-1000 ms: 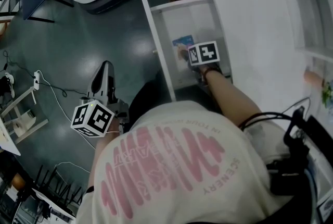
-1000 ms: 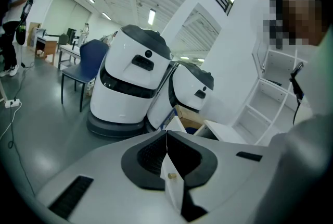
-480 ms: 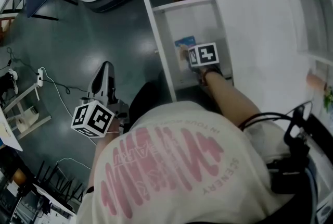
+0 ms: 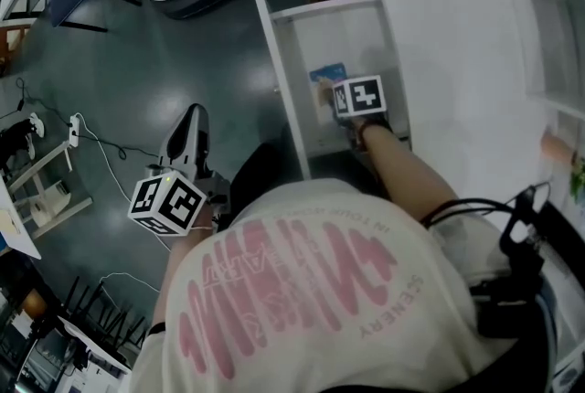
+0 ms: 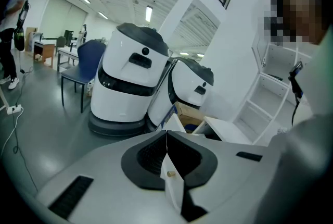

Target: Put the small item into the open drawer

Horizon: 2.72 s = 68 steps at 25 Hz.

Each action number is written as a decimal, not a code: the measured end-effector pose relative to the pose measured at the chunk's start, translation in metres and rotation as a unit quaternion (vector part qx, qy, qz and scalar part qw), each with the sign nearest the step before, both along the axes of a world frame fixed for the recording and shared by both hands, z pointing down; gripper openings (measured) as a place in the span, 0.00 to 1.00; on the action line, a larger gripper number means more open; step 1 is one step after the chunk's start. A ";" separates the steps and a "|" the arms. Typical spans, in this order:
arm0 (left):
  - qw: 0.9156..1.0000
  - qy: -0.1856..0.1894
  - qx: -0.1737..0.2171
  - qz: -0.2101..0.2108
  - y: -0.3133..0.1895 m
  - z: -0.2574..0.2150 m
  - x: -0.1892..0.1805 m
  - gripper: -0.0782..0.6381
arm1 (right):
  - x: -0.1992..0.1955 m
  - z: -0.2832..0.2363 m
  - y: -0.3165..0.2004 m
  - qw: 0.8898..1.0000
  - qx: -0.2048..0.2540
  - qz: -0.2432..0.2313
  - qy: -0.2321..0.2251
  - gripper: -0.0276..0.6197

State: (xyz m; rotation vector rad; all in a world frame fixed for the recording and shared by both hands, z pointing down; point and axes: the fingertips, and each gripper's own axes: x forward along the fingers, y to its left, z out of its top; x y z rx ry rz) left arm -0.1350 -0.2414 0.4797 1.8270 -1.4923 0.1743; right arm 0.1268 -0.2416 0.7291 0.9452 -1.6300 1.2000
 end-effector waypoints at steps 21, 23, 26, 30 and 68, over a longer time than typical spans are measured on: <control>0.996 -0.011 0.086 0.002 -0.030 -0.051 -0.011 0.15 | 0.000 -0.027 0.003 1.000 0.016 0.025 0.002 0.47; 0.995 -0.001 0.096 0.012 -0.033 -0.055 -0.003 0.15 | 0.001 -0.036 0.001 0.999 0.027 0.031 -0.001 0.47; 0.993 0.009 0.115 0.028 -0.040 -0.067 0.007 0.15 | 0.003 -0.053 -0.001 0.998 0.043 0.040 -0.004 0.47; 0.989 0.021 0.138 0.039 -0.049 -0.085 0.011 0.15 | 0.002 -0.080 -0.004 0.996 0.070 0.052 -0.013 0.44; 0.955 0.026 0.246 0.166 0.096 -0.176 0.013 0.15 | -0.035 -0.411 0.105 0.863 0.472 0.149 -0.102 0.09</control>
